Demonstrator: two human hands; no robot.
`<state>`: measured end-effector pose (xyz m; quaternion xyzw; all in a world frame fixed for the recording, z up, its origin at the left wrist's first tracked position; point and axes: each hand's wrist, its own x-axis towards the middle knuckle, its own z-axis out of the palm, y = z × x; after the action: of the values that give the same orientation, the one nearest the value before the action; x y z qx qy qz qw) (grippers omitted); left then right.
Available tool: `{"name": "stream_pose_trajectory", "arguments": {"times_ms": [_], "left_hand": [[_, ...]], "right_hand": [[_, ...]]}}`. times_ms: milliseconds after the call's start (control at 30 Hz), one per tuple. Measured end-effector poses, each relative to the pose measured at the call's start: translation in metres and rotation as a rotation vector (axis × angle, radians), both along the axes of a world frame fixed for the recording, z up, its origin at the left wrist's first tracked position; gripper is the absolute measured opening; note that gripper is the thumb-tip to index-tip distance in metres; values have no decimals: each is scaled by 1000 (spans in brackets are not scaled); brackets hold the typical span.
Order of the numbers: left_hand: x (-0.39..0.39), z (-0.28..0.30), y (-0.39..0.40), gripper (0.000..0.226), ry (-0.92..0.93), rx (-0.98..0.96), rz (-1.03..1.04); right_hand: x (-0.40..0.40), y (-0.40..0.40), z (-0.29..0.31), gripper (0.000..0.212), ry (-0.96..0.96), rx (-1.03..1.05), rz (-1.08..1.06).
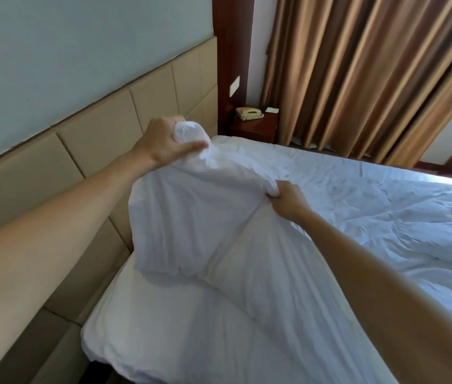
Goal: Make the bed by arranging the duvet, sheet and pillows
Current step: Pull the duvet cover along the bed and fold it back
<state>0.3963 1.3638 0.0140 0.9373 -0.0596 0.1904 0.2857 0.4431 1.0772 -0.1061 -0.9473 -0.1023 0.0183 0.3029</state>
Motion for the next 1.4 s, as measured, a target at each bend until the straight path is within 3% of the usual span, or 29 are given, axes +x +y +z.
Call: {"name": "stream_pose_trajectory", "arguments": {"times_ms": [100, 200, 367, 500, 733, 833, 1000, 1167, 1233, 1300, 1367, 1400], "left_hand": [[19, -6, 0, 74, 171, 417, -29], [50, -5, 8, 80, 255, 593, 4], [132, -12, 45, 58, 205, 877, 135], [206, -21, 83, 39, 105, 934, 223], [341, -34, 121, 30, -215, 750, 404], [374, -64, 122, 34, -43, 703, 460], [398, -143, 125, 28, 351, 754, 378], [419, -190, 132, 22, 520, 671, 423], [431, -201, 138, 11, 472, 490, 485], [446, -205, 139, 8, 306, 171, 576], [463, -209, 137, 21, 130, -93, 562], [467, -213, 137, 36, 131, -162, 488]], "right_hand": [[44, 3, 21, 19, -77, 0, 13], [86, 12, 40, 30, -149, -23, 35], [160, 51, 61, 25, -215, -62, 38], [229, 94, 64, 26, -242, -122, 35], [359, 144, 59, 32, -332, -71, -140], [396, 148, 17, 28, -261, -145, -139], [415, 145, -66, 23, -40, -300, -47], [440, 156, -102, 16, -16, -319, -25], [450, 160, -107, 14, -13, -330, -28], [461, 159, -112, 12, -27, -307, -73], [470, 155, -118, 9, -47, -258, -138], [472, 153, -122, 8, -35, -235, -155]]}}
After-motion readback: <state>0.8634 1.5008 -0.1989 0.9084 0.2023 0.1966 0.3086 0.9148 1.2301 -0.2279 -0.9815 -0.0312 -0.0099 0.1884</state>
